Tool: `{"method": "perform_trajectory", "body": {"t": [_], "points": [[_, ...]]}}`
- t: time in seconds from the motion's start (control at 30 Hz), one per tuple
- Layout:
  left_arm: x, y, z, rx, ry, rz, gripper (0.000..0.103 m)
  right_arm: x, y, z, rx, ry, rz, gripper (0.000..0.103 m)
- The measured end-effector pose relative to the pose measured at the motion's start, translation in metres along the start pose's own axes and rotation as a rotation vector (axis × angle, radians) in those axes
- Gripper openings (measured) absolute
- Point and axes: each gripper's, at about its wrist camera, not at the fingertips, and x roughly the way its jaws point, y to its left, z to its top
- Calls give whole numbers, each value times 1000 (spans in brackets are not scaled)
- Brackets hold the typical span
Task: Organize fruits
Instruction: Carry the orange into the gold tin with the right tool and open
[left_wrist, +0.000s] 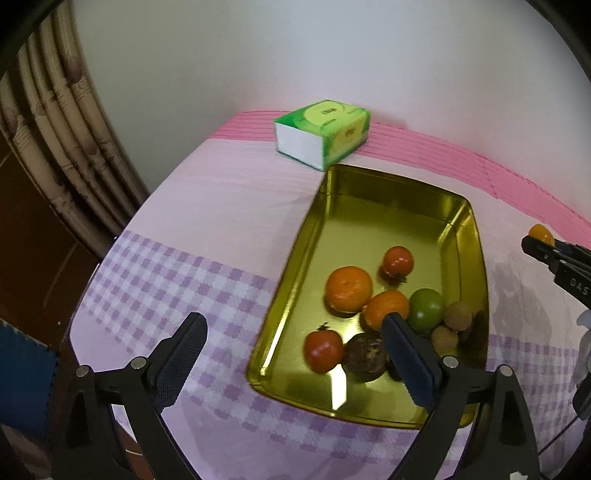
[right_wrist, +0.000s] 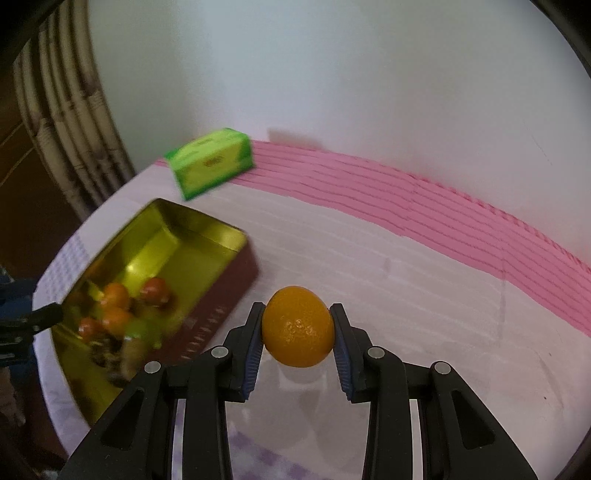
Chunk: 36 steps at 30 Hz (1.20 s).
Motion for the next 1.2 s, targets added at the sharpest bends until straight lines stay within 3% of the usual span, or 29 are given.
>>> {"method": "perform_trajectory", "body": {"t": [0.6,1.2], "points": [[-14,33,-13,-37,2,55,94,4,83,7,-105,3,129,36],[-25,50,-21,-100,-14,42,94,41,132,7,-148,69,127,36]]}}
